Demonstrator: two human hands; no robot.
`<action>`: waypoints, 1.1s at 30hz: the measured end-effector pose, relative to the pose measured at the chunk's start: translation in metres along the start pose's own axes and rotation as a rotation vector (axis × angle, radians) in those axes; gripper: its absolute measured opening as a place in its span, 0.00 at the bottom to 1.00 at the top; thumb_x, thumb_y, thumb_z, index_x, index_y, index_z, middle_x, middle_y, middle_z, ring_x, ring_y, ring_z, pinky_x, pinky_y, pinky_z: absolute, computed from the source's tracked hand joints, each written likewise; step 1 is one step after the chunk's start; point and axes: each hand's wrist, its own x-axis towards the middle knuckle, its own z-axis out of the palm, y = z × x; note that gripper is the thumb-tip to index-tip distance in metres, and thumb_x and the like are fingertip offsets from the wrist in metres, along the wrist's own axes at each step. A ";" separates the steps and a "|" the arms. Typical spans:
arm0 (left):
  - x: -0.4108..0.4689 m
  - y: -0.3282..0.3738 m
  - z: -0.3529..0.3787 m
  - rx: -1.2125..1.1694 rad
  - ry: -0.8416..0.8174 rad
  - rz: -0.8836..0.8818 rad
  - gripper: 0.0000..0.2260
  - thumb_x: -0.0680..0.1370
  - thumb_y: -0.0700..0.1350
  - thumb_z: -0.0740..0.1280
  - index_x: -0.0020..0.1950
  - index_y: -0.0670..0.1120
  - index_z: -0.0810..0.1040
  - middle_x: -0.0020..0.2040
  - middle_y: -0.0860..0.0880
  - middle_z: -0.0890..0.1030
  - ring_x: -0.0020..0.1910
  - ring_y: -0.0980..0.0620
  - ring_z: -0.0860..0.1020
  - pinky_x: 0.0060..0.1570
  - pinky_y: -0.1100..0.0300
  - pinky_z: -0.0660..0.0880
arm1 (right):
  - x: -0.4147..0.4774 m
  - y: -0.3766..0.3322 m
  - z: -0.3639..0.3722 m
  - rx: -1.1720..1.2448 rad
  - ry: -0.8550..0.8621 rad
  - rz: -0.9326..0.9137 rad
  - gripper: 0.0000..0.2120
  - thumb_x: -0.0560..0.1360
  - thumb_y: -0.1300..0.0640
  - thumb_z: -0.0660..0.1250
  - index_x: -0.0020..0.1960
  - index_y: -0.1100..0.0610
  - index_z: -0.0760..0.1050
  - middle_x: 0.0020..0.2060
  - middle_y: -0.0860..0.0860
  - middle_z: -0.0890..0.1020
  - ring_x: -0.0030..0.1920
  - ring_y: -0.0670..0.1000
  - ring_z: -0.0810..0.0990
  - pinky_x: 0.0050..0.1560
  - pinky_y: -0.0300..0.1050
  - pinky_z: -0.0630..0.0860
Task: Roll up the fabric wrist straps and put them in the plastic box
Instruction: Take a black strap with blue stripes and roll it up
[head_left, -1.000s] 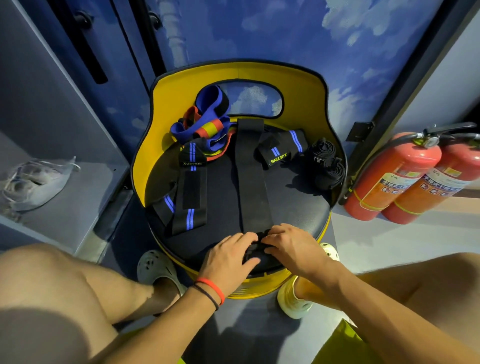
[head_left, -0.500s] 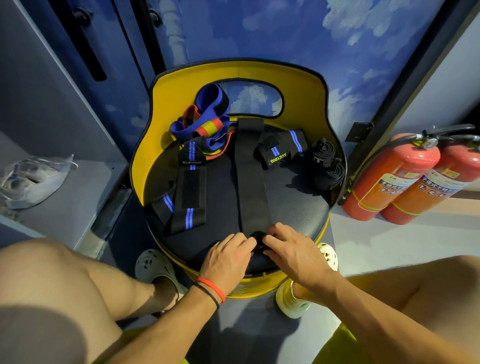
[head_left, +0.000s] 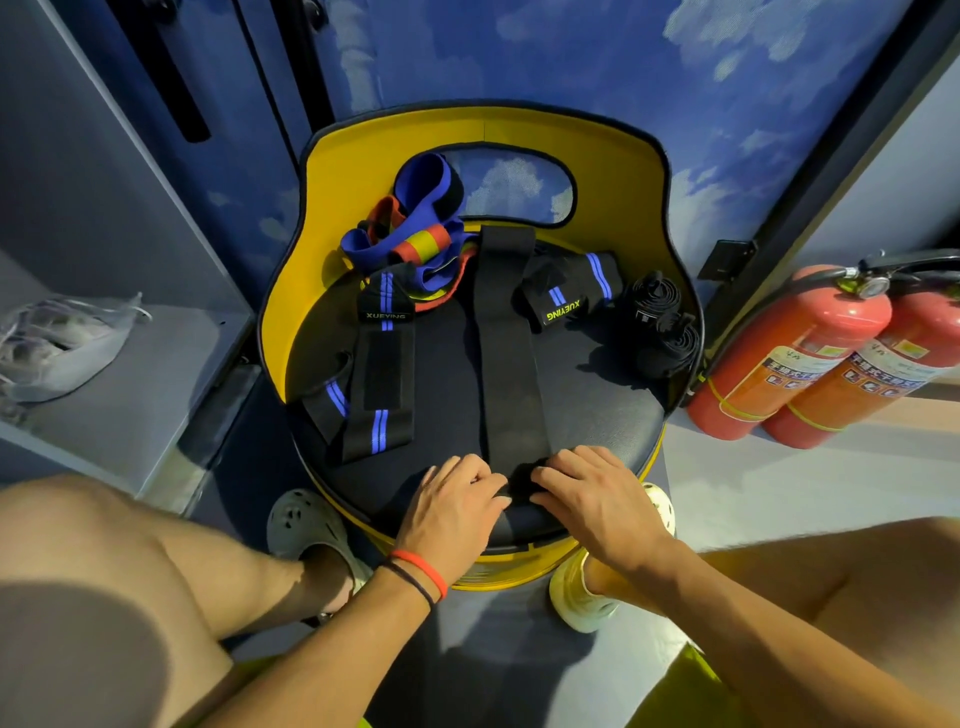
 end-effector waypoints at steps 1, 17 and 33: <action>0.001 0.002 -0.003 -0.046 -0.027 -0.035 0.11 0.79 0.50 0.69 0.59 0.49 0.83 0.50 0.51 0.78 0.49 0.51 0.77 0.50 0.53 0.78 | 0.001 0.002 0.000 0.009 -0.007 0.003 0.13 0.84 0.45 0.58 0.58 0.50 0.78 0.48 0.47 0.79 0.45 0.51 0.75 0.49 0.46 0.74; 0.044 0.005 -0.016 -0.638 -0.115 -0.799 0.05 0.71 0.48 0.78 0.37 0.50 0.87 0.27 0.54 0.82 0.34 0.52 0.82 0.40 0.58 0.80 | 0.028 0.000 0.016 0.413 0.154 0.437 0.07 0.77 0.48 0.72 0.47 0.50 0.77 0.42 0.46 0.72 0.43 0.51 0.73 0.43 0.50 0.73; 0.062 0.009 -0.003 -0.592 0.096 -0.765 0.11 0.71 0.45 0.77 0.44 0.50 0.75 0.44 0.51 0.76 0.43 0.49 0.77 0.38 0.59 0.71 | 0.021 0.019 0.014 0.026 0.055 0.068 0.17 0.81 0.47 0.65 0.64 0.55 0.80 0.54 0.51 0.80 0.54 0.56 0.77 0.58 0.52 0.77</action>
